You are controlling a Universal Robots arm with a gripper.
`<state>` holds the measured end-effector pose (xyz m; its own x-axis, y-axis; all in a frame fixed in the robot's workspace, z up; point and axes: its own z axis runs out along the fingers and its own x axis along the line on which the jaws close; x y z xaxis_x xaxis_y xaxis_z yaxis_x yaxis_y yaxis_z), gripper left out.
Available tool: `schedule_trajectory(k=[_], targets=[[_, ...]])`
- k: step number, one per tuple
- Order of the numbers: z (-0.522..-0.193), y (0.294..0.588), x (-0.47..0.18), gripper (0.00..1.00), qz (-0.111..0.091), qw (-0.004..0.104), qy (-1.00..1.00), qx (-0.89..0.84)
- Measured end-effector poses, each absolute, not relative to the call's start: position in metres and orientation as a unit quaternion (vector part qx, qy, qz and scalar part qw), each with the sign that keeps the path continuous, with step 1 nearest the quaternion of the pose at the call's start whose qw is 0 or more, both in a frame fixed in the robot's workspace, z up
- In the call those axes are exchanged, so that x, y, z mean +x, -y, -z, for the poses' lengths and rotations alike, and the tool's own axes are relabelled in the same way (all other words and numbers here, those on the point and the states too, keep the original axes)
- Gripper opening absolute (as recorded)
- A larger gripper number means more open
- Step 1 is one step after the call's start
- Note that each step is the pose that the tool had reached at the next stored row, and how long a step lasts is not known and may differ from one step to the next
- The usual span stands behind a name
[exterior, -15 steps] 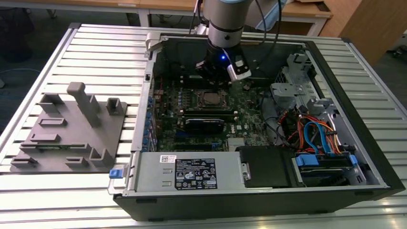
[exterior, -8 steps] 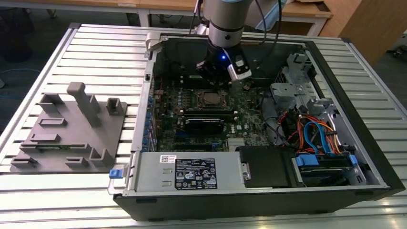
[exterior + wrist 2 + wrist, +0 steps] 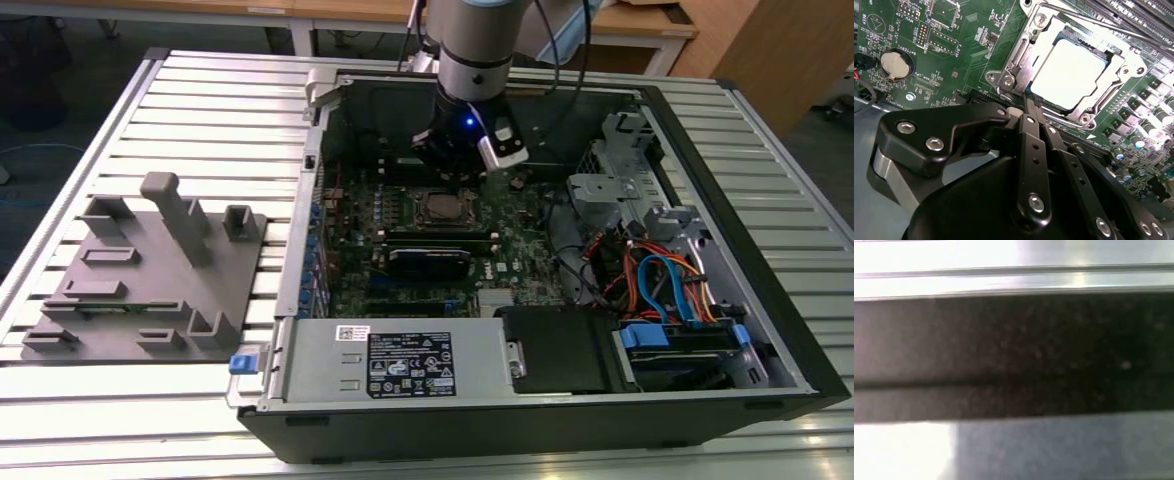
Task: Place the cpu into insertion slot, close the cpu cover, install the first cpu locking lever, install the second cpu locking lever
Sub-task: 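Install the first cpu locking lever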
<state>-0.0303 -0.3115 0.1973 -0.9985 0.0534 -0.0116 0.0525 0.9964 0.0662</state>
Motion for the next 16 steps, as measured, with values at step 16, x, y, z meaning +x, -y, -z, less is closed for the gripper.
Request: schedule_trajectory(k=[16], targets=[[-0.1957,0.3135,-0.0311,0.10,-0.051,0.005,-0.998,0.027]])
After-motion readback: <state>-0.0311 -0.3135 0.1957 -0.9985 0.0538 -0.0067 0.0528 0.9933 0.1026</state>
